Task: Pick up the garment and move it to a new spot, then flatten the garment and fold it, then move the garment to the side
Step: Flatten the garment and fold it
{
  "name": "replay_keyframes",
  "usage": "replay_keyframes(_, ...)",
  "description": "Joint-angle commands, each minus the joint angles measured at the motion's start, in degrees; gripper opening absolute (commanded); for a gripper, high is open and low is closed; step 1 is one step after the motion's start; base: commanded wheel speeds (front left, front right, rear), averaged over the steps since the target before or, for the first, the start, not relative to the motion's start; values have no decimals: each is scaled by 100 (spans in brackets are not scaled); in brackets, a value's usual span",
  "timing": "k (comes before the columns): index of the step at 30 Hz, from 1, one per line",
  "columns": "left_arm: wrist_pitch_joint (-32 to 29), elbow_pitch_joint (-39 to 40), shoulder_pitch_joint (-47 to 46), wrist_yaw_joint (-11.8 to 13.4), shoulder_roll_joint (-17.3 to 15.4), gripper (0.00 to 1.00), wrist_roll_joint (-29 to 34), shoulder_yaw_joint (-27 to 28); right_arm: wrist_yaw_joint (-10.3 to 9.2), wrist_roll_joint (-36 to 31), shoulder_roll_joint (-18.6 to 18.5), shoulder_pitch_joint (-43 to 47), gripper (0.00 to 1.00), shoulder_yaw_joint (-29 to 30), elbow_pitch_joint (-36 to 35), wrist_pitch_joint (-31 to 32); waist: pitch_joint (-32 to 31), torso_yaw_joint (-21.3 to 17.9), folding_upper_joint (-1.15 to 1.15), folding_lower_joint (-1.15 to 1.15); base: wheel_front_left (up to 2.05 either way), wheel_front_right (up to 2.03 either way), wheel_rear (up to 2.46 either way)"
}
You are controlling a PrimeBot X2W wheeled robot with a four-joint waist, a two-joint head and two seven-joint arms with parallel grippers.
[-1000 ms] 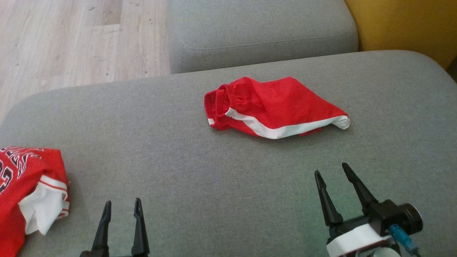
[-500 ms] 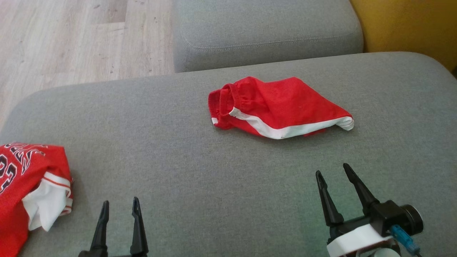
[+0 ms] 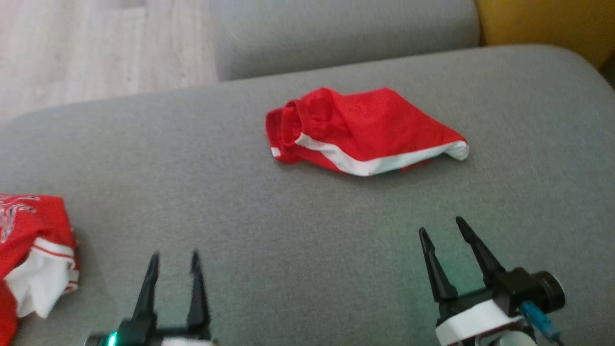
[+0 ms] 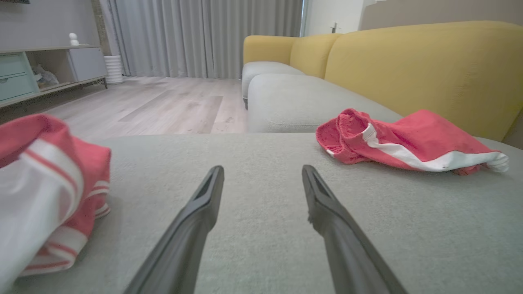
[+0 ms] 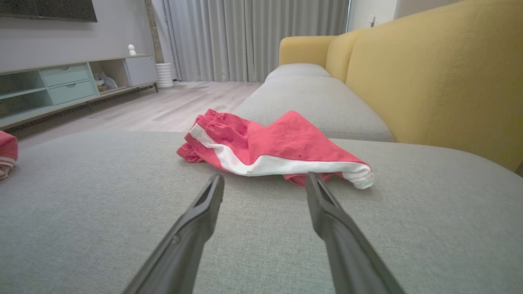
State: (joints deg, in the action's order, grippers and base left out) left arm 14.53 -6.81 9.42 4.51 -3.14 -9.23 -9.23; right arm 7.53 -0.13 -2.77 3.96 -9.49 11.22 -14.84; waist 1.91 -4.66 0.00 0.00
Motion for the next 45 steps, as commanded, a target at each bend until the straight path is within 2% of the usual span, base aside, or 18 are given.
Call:
replay_keyframes(1,47,164,-546,-47,26,100,118,80,-4,-46,-11,-359,100,-132,-219,-16,289,-177,0,0,0,0,0)
replay_keyframes(4,47,98,-1026,-182,26,100,172,-63,-4,-65,-11,-559,100,-128,-262,-16,635,-334,0,0,0,0,0)
replay_keyframes(6,47,-54,-1392,-386,26,100,139,-222,-4,-70,-11,-688,100,-104,-295,-16,847,-413,0,0,0,0,0)
replay_keyframes(10,47,-843,-2268,-809,26,100,138,-556,-4,-49,-11,-868,100,-68,-341,-16,1170,-528,0,0,0,0,0)
replay_keyframes(14,32,-1415,-2988,-954,26,100,122,-778,-4,-26,-11,-944,100,-58,-360,-16,1338,-613,0,0,0,0,0)
replay_keyframes(21,-331,-2503,-4323,-1112,-34,100,156,-1104,-4,34,-11,-1157,100,-117,-386,-16,1680,-915,0,0,0,0,0)
replay_keyframes(29,-407,-3277,-4886,-1133,-221,100,198,-1173,-4,155,-11,-1187,100,-86,-395,-16,1807,-1189,0,0,0,0,0)
replay_keyframes(30,-387,-3347,-4908,-1134,-243,90,191,-1173,-4,169,-11,-1184,100,-87,-400,-16,1803,-1213,0,0,0,0,0)
replay_keyframes(31,-364,-3409,-4928,-1134,-260,43,190,-1176,-4,180,-11,-1182,100,-82,-408,-16,1798,-1229,0,0,0,0,0)
replay_keyframes(32,-340,-3464,-4947,-1133,-271,24,194,-1185,-4,189,-11,-1183,100,-75,-415,-16,1792,-1241,0,0,0,0,0)
replay_keyframes(33,-315,-3510,-4962,-1134,-274,0,198,-1201,-4,196,-11,-1184,100,-69,-417,-16,1784,-1247,0,0,0,0,0)
replay_keyframes(41,-159,-3560,-5140,-1185,-189,0,146,-1669,-4,216,-10,-1141,100,-84,-388,-16,1627,-1113,0,0,0,0,0)
replay_keyframes(45,-243,-3189,-5293,-1196,-106,0,-341,-2186,-4,208,-10,-1089,100,-109,-364,-16,1456,-1005,0,0,0,0,0)
